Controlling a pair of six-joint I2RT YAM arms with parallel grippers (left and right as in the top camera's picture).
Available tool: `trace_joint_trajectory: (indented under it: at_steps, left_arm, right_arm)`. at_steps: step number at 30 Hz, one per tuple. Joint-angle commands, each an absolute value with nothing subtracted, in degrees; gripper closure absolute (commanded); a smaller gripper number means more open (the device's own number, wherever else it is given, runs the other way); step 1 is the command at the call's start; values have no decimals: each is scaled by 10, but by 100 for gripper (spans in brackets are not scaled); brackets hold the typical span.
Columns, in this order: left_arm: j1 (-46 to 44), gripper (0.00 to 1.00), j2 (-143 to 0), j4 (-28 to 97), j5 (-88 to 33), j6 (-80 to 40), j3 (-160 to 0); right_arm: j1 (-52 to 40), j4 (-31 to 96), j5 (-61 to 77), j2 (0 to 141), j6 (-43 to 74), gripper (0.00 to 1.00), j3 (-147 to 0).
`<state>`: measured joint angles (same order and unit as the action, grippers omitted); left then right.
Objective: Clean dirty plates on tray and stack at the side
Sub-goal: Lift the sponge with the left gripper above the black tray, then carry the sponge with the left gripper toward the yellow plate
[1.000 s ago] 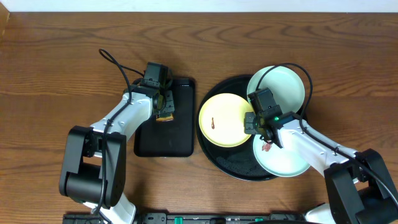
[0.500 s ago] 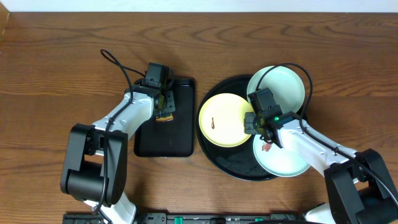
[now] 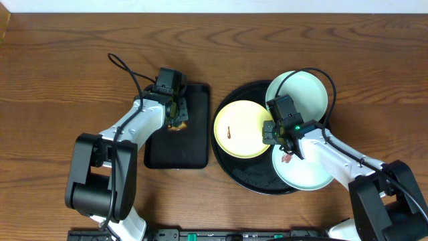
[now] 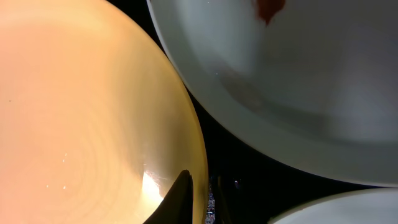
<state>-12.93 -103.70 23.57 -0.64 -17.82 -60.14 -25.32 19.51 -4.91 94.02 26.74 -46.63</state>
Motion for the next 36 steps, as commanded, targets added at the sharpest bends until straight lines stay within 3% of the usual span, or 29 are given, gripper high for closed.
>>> trace_joint_trajectory:
  at_steps: [1,11,29,36]
  left_arm:
    - [-130,92,-1012,272,5,-177,-614]
    - [-130,93,-850,334,5,-164,-619]
    - [-148,93,-846,446,39,-155,-670]
    - [-179,93,-856,417,15,-153,-670]
  right_arm:
    - [-254,196,-53,946,265,88,-463]
    - [-254,195,-53,946,265,88,-463]
    - [-254,196,-53,943,261,86,-463]
    - [-254,195,-53,943,260,87,-463]
